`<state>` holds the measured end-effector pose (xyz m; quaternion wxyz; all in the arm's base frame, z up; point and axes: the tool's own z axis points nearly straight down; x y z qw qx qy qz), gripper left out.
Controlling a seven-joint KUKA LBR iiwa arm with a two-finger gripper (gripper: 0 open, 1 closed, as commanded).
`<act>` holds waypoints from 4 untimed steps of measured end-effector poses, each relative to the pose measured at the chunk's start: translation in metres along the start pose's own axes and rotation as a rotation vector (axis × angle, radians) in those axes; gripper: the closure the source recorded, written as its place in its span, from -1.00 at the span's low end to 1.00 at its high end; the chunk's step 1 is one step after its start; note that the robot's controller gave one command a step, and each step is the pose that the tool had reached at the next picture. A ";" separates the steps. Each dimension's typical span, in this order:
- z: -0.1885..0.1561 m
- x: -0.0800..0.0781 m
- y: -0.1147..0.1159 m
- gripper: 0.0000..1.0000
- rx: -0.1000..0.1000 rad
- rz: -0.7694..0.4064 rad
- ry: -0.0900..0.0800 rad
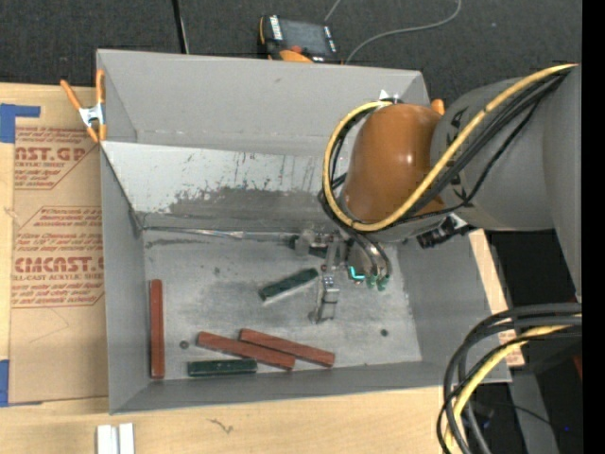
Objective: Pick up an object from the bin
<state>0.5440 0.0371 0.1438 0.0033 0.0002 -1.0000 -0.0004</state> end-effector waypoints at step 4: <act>-0.056 0.000 0.096 1.00 0.000 -0.353 -0.015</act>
Offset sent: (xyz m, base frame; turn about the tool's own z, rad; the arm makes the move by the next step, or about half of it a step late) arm 0.0313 -0.0016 -0.0738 -0.0595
